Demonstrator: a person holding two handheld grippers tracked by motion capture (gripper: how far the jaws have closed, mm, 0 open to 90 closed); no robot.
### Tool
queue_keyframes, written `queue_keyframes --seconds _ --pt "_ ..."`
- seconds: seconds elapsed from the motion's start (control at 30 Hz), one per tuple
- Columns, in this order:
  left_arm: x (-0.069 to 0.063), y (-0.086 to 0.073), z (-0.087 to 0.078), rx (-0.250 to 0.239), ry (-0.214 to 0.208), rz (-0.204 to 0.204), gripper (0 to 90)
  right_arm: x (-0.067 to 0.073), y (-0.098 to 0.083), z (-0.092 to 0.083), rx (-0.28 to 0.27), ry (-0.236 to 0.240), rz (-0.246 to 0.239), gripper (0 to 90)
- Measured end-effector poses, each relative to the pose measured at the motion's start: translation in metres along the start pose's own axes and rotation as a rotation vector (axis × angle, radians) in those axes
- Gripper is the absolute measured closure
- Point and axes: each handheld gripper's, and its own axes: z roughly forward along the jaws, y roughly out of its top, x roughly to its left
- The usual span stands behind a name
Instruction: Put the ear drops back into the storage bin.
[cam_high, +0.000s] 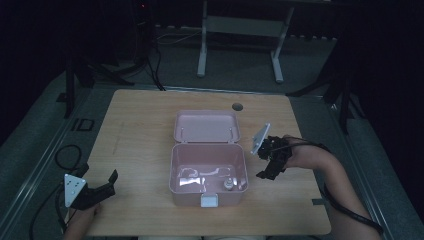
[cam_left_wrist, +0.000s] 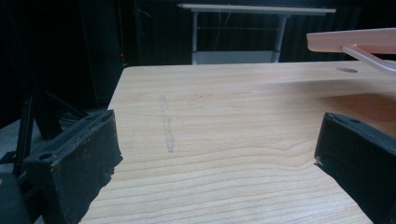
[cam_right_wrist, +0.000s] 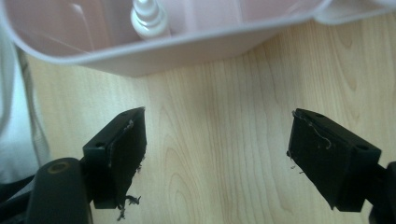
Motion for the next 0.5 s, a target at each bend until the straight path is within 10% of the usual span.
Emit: queue_keyframes --seconds 0.5 --pt "0.000 0.000 0.000 -0.001 -0.001 0.001 0.4 -0.001 -0.050 0.039 -0.107 -0.051 0.135 19.6"
